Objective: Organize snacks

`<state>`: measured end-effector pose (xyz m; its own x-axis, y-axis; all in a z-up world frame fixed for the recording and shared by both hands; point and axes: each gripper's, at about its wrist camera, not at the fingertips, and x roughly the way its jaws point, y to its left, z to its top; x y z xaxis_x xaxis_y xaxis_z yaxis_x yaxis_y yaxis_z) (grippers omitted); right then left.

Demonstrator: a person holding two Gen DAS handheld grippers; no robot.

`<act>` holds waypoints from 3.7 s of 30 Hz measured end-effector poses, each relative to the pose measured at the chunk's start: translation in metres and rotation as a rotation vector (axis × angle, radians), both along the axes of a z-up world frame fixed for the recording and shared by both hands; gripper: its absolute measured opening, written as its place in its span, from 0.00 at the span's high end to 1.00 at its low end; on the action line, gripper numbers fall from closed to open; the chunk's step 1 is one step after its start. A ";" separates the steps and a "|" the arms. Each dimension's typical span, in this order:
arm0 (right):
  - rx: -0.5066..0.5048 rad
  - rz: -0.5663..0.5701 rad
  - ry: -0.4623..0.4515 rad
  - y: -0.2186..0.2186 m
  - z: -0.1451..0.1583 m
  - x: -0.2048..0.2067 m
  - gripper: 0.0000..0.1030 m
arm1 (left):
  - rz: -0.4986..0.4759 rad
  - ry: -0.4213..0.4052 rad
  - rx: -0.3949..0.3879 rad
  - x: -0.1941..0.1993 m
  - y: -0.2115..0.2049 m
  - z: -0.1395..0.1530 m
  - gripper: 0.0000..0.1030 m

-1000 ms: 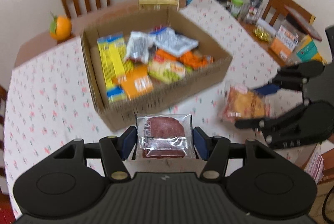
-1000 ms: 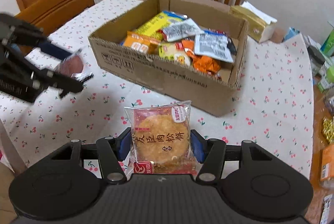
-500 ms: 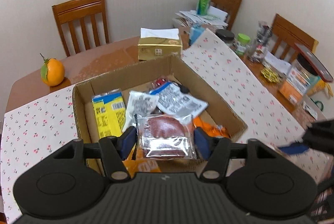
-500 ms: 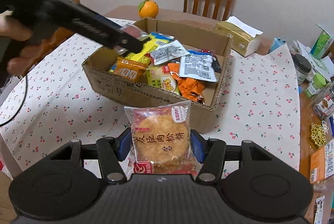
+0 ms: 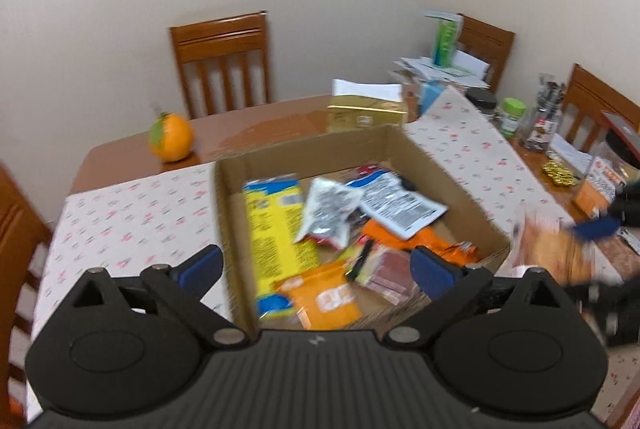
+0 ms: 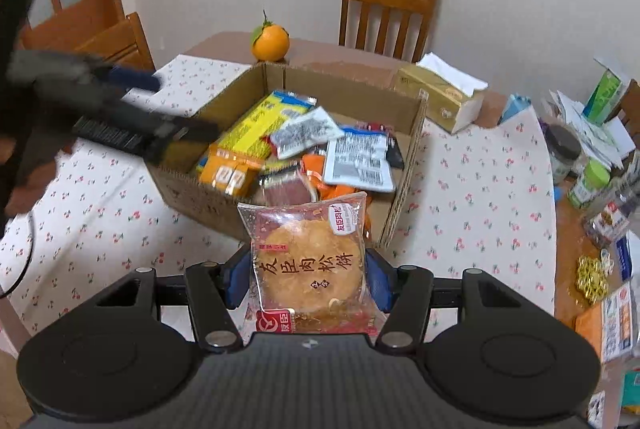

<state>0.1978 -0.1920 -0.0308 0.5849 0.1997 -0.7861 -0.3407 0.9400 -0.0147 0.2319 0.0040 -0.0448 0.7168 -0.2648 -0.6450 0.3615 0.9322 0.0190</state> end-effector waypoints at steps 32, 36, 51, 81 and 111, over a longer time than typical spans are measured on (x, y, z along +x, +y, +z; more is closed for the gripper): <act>0.019 0.044 -0.014 0.097 -0.010 0.139 0.00 | 0.322 0.021 -0.006 -0.040 0.089 -0.017 0.02; -0.004 -0.077 0.000 0.072 0.000 0.119 0.00 | 0.284 0.027 -0.012 -0.037 0.075 -0.010 0.03; -0.040 -0.422 0.062 0.010 0.033 0.028 0.00 | 0.268 0.100 0.058 -0.033 0.010 0.043 0.02; 0.009 -0.350 -0.007 0.019 0.075 0.003 0.00 | 0.310 0.093 0.036 -0.049 -0.006 0.077 0.02; -0.002 -0.352 -0.018 0.022 0.078 0.000 0.00 | 0.311 0.101 0.033 -0.050 -0.004 0.076 0.02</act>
<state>0.1975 -0.1702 0.0471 0.6310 -0.0186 -0.7756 0.0048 0.9998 -0.0201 0.1821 0.0005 0.0316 0.6918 -0.0208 -0.7218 0.0613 0.9977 0.0300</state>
